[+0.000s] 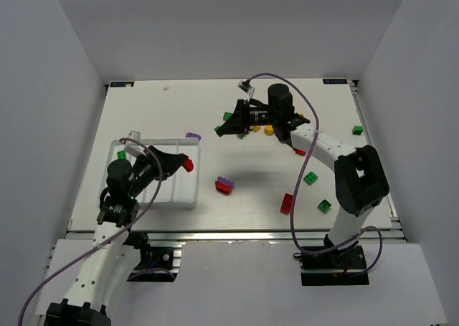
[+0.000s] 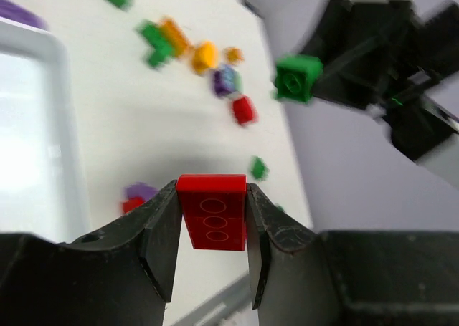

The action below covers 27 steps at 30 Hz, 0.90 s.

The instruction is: Sort the legos into containers by color

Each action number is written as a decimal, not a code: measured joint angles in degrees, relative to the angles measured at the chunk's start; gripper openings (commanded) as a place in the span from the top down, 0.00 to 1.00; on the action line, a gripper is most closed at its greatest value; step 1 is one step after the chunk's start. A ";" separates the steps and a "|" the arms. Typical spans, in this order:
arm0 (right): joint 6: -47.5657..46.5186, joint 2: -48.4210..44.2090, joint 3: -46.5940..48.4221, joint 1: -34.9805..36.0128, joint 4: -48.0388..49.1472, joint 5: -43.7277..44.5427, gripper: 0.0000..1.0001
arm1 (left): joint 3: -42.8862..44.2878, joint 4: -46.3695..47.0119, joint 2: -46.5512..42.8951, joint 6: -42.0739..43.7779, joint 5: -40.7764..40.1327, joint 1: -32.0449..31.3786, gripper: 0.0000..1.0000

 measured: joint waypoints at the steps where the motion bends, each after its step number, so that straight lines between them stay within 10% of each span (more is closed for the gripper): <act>1: -3.17 -0.07 0.44 -0.17 -2.67 0.22 1.00 | 2.58 -3.98 1.22 1.92 -2.12 0.35 1.00; 12: -32.57 -7.96 0.22 0.04 -20.79 5.51 1.00 | 32.63 -37.51 29.92 22.21 -29.94 14.99 1.00; 27: -42.86 -11.13 -3.13 0.07 -24.85 7.85 1.00 | 38.58 -35.65 51.28 33.75 -36.54 16.33 0.73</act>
